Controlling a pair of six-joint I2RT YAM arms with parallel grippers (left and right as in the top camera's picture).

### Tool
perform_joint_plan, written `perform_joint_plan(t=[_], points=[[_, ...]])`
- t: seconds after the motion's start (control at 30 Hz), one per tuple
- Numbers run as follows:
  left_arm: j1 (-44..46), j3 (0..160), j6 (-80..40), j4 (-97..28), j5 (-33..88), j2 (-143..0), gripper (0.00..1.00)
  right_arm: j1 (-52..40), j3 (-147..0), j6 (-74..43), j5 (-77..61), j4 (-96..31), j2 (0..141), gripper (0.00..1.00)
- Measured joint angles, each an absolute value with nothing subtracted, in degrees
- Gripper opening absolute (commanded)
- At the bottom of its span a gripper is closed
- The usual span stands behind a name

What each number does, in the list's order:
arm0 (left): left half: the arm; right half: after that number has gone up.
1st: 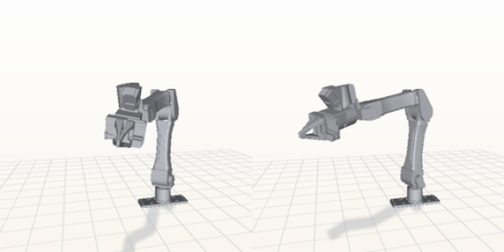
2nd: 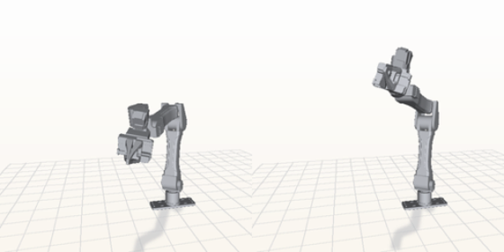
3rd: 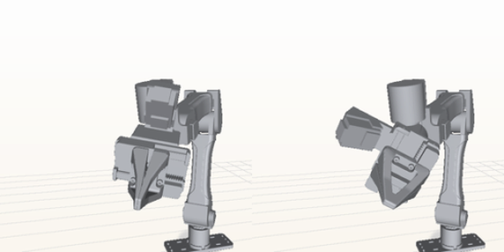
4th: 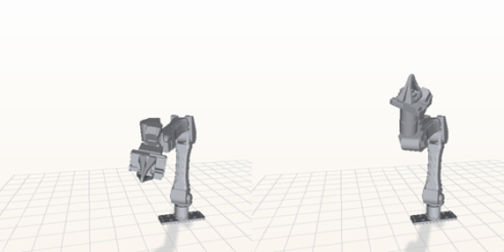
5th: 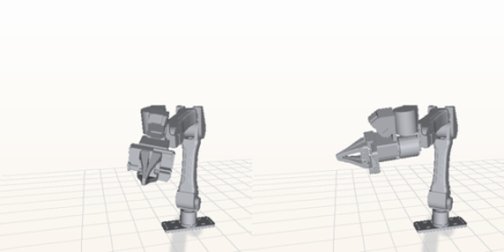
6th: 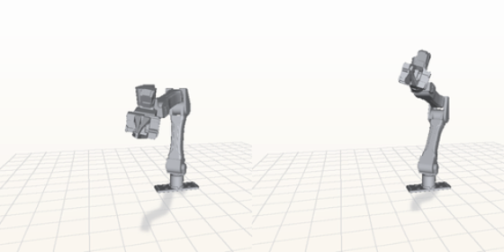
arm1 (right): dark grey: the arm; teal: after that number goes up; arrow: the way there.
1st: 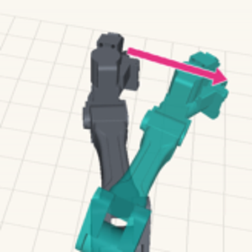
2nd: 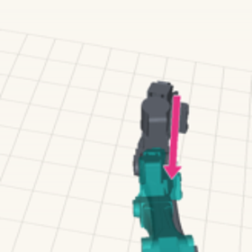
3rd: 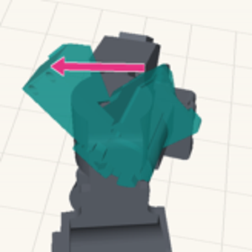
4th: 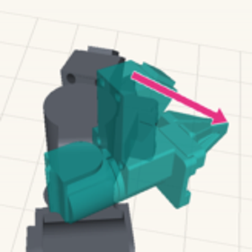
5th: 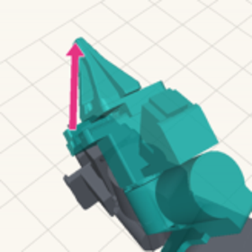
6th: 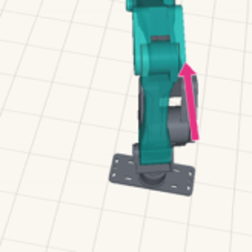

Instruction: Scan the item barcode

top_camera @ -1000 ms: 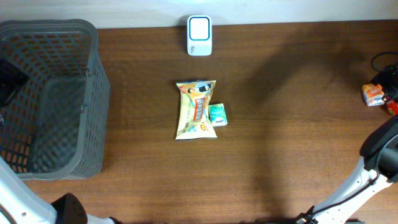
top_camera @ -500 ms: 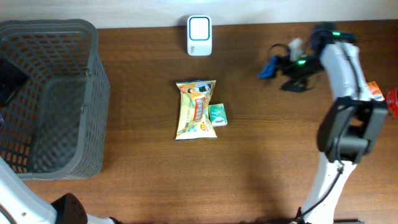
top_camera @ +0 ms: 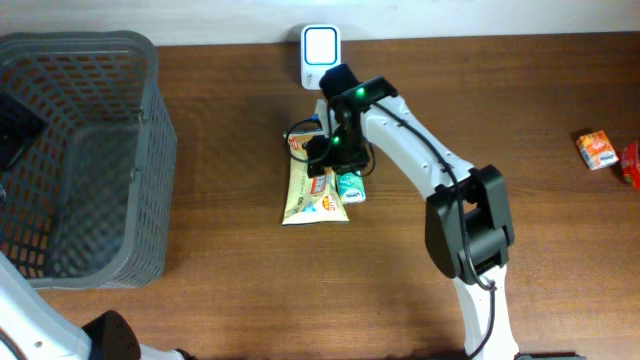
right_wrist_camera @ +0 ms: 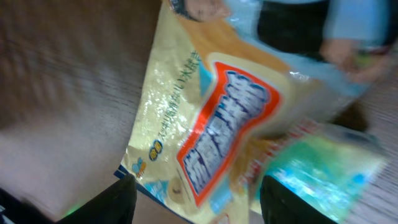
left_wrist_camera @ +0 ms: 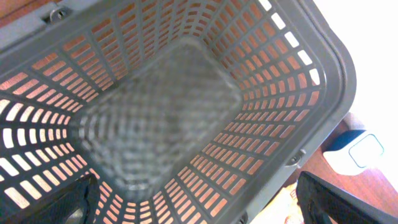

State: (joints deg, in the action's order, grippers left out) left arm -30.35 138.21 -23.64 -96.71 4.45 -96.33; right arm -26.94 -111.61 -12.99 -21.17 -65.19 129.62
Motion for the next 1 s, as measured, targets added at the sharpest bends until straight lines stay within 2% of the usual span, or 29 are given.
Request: perform_joint_plan(t=[0.23,0.33,0.47,0.53,0.67,0.73,0.83,0.9,1.0], points=[[-30.3,138.2,-23.6,-96.7,4.4,-96.3,0.99,-34.4,-108.4,-21.0,-21.3,-53.2,129.8,0.52],[-30.3,138.2,-23.6,-96.7,4.4,-96.3,0.99,-35.6,-109.0,-21.3,-20.0,-57.0,129.9,0.55],[-30.3,138.2,-23.6,-96.7,4.4,-96.3,0.99,-29.5,-113.6,-20.8,-18.8,-67.2,130.0,0.63],[-30.3,138.2,-23.6,-96.7,4.4,-96.3,0.99,-24.1,-114.3,-17.7,-18.3,-72.4,130.0,0.56],[-30.3,138.2,-23.7,-96.7,4.4,-96.3,0.99,-18.7,-114.3,-10.1,-18.4,-76.7,130.0,0.54],[-30.3,138.2,-23.6,-96.7,4.4,-96.3,0.99,-20.9,-114.3,-7.4,-15.3,-76.6,130.0,0.49],[-30.3,138.2,-23.6,-96.7,4.4,-96.3,0.99,-26.7,-114.3,-10.0,-5.0,-75.9,130.0,0.40],[-30.3,138.2,-23.6,-96.7,4.4,-96.3,0.99,-31.2,-114.3,-15.4,3.1,-75.5,130.0,0.40],[-30.3,138.2,-23.6,-96.7,4.4,-96.3,0.99,-34.5,-114.3,-21.1,8.2,-72.8,130.1,0.40]])
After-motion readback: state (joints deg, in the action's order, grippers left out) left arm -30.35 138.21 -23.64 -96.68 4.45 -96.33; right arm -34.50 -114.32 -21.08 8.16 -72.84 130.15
